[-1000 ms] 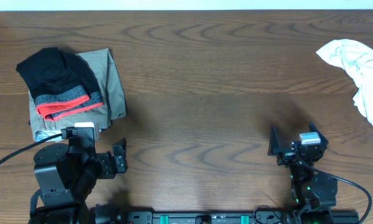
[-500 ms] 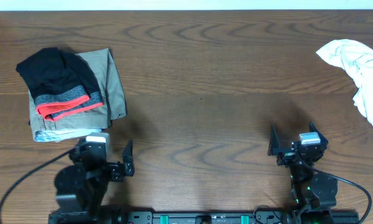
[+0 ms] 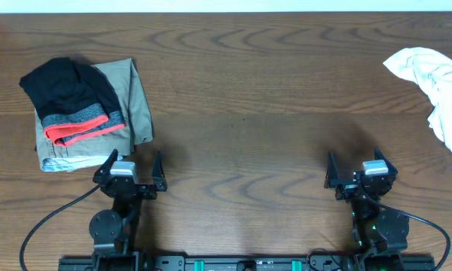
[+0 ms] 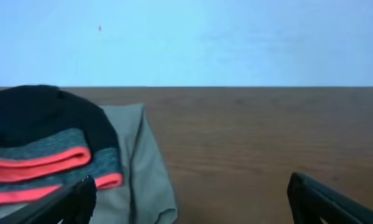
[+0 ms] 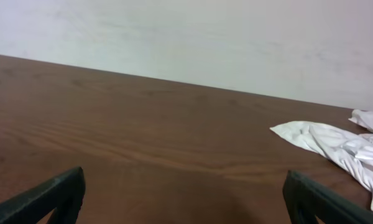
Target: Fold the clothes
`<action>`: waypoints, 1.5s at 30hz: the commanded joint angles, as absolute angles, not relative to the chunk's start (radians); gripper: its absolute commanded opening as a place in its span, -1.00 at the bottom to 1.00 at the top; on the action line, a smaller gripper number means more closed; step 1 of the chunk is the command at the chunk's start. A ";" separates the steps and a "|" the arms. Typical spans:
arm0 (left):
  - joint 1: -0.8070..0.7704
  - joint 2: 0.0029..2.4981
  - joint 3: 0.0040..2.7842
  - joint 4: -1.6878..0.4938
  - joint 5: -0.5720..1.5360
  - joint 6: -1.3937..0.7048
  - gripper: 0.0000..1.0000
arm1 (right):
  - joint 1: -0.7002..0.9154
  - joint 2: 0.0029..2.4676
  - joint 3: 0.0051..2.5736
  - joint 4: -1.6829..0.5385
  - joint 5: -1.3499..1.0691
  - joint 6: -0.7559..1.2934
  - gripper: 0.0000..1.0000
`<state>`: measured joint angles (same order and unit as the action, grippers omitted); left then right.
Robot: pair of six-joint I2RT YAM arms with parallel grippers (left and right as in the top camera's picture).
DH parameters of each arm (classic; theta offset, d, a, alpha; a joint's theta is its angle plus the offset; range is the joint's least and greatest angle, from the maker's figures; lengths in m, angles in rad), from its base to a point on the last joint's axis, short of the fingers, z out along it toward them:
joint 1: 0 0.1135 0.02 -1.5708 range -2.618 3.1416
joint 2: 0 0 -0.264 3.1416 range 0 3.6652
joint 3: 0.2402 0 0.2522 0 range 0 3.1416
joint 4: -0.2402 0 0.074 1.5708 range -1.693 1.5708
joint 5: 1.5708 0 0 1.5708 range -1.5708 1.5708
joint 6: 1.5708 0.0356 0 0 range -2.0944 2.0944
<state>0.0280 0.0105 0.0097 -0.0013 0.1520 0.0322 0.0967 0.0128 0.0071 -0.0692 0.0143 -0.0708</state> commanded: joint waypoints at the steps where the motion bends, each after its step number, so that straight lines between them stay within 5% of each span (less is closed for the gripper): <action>1: 0.008 0.002 0.004 -0.061 0.130 0.006 0.96 | 0.104 0.009 0.006 -0.074 0.007 -0.084 0.99; 45: -0.021 0.004 0.004 -0.059 0.130 -0.005 0.96 | 0.104 0.009 0.006 -0.074 0.007 -0.084 0.99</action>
<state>-0.0170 0.0101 0.0174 -0.0189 0.1234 -0.0002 0.0967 0.0128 0.0071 -0.0692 0.0143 -0.0708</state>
